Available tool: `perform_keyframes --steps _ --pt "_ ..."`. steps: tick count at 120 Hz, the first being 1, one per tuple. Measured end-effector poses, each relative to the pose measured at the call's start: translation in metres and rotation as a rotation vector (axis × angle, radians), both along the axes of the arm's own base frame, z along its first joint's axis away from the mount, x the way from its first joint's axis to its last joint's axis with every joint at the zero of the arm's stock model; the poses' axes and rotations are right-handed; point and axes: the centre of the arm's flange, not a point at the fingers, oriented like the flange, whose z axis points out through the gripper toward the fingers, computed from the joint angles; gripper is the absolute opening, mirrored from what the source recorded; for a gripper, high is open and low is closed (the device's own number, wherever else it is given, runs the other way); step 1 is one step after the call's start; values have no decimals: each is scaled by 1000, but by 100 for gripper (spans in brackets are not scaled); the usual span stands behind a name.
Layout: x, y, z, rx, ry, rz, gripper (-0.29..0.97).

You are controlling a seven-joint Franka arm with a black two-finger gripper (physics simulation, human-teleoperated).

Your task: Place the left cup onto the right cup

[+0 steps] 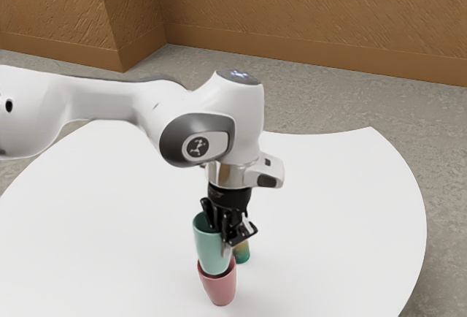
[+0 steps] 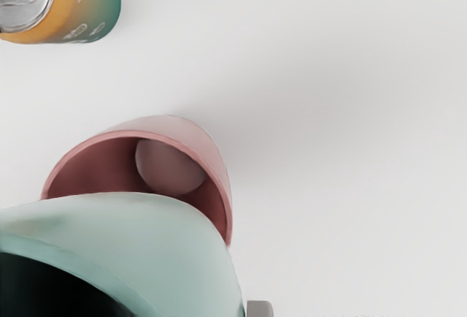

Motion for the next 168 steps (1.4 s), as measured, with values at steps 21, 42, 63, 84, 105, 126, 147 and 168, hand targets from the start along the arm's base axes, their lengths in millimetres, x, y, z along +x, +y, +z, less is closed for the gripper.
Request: perform_keyframes --steps 21,42,63,84,105,126,147,168 --pt "14 22 -7 -4 11 60 -10" --pt "20 27 -6 -9 0 78 -10" --pt "11 8 -4 -11 -11 42 -10" --pt "10 6 -7 -10 -6 44 -10" --pt "15 15 -9 -12 -1 67 23" --pt "32 15 23 -33 -57 76 48" --pt "94 101 108 -49 -164 242 59" --pt "123 235 136 -9 -192 437 64"
